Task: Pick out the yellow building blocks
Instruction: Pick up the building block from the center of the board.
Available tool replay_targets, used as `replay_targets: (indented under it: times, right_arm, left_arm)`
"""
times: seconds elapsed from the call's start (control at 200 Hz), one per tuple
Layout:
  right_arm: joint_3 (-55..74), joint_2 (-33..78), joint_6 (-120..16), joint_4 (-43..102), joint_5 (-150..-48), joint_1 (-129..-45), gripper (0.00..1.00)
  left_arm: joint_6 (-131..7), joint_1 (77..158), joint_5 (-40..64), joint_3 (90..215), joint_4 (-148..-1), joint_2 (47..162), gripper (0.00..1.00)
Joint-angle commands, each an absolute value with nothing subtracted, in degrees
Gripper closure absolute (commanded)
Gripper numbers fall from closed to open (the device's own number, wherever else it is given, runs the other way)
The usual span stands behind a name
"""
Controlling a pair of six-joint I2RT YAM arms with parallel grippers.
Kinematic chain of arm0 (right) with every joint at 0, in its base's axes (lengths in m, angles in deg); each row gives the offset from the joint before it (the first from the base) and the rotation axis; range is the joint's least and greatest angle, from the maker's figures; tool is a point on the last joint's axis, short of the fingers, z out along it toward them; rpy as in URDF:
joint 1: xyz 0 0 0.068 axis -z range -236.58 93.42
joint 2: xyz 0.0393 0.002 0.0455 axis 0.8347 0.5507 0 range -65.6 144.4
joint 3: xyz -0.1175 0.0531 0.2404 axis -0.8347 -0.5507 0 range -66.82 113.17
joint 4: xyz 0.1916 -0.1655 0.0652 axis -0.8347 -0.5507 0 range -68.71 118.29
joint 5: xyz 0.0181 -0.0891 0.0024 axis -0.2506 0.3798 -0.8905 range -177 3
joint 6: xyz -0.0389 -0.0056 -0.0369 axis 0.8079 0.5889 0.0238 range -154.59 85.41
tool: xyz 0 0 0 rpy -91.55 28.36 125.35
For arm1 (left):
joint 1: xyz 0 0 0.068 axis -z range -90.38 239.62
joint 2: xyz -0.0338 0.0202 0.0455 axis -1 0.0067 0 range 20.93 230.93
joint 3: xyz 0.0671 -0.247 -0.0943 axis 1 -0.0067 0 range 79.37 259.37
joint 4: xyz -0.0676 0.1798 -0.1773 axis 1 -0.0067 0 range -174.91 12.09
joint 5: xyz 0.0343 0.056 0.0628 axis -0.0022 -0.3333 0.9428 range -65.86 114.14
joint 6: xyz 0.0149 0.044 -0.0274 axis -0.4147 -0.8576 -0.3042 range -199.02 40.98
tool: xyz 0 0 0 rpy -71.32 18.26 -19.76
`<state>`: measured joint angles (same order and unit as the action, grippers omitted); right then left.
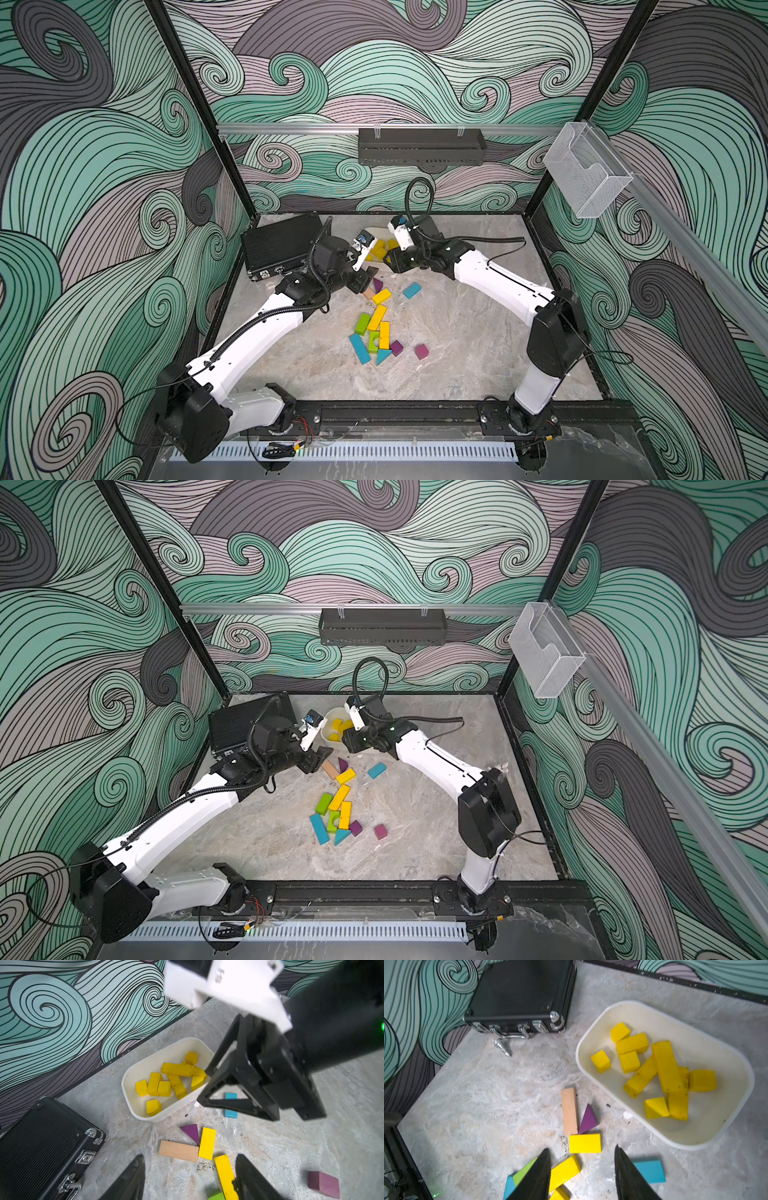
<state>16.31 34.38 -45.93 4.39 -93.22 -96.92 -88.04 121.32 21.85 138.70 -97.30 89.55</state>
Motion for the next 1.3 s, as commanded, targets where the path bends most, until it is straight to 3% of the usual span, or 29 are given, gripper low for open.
replay_targets:
  times: [0.0,0.225,0.48,1.291]
  right_arm:
    - [12.1,30.7,-48.5,3.6,-87.6,-100.0,0.5]
    - [8.3,29.5,-53.9,2.0,-84.2,-104.9,0.49]
    - [1.5,30.2,-62.8,3.3,-83.1,-109.4,0.49]
    - [5.5,44.1,-71.3,-1.0,-80.2,-114.6,0.51]
  left_arm:
    - [-88.2,121.5,16.5,136.1,-102.6,85.8,0.32]
    - [-90.7,121.7,5.9,126.8,-102.7,75.7,0.32]
    - [-89.7,121.8,4.1,120.5,-104.2,66.7,0.32]
    - [-90.0,121.9,5.4,118.6,-104.9,67.5,0.32]
